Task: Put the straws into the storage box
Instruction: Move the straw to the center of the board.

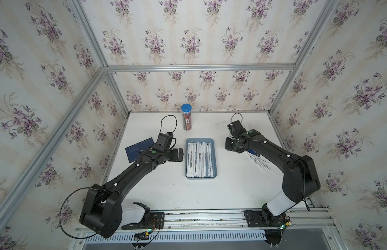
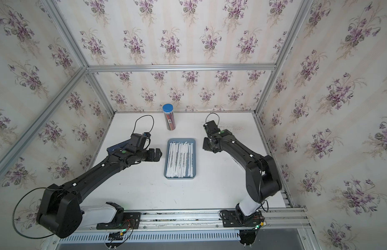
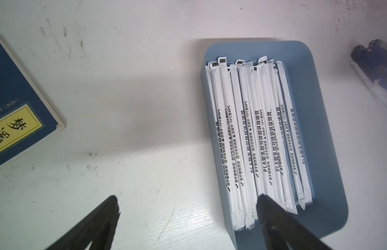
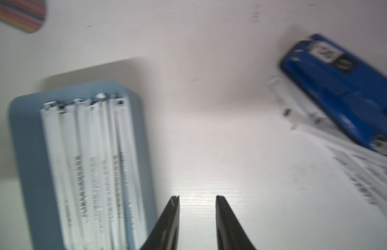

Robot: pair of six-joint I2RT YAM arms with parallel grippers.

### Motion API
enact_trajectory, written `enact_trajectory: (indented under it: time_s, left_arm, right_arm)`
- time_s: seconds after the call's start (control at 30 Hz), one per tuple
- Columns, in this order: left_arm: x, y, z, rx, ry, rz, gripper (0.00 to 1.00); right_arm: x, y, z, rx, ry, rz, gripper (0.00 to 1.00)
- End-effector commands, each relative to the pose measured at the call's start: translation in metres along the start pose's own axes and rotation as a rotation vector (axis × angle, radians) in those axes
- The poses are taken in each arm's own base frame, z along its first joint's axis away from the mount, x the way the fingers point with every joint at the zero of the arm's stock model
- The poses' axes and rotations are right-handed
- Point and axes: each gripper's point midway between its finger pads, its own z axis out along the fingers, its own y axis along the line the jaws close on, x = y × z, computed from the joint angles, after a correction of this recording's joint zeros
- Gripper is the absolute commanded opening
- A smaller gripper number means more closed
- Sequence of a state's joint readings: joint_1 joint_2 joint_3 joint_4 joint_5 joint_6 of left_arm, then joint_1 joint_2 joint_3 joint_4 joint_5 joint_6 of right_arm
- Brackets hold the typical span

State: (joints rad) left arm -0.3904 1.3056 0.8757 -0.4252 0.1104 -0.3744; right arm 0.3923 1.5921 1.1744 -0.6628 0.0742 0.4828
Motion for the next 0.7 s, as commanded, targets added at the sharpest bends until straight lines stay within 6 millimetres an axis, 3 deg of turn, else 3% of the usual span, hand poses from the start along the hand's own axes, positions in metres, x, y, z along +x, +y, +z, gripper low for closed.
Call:
enact_trajectory:
  time_s: [0.0, 0.13, 0.3, 0.43, 0.67]
  left_arm:
    - [-0.004, -0.001, 0.001, 0.004, -0.005, 0.0, 1.0]
    - [-0.006, -0.004, 0.002, 0.015, 0.001, -0.005, 1.0]
    - [-0.004, -0.004, 0.003, 0.013, 0.004, -0.009, 1.0]
    - [-0.002, -0.003, 0.003, 0.01, 0.006, -0.01, 1.0]
    - [-0.003, -0.004, 0.004, 0.015, 0.008, -0.004, 1.0]
  right_arm:
    - [-0.003, -0.038, 0.001, 0.053, -0.02, -0.027, 0.36]
    - [-0.009, -0.085, 0.008, 0.124, -0.046, 0.1, 0.41]
    - [-0.007, -0.109, 0.019, 0.167, -0.056, 0.16, 0.46]
    - [0.008, -0.13, 0.032, 0.192, -0.022, 0.239, 0.48]
    - [0.007, -0.152, 0.035, 0.189, -0.065, 0.365, 0.52]
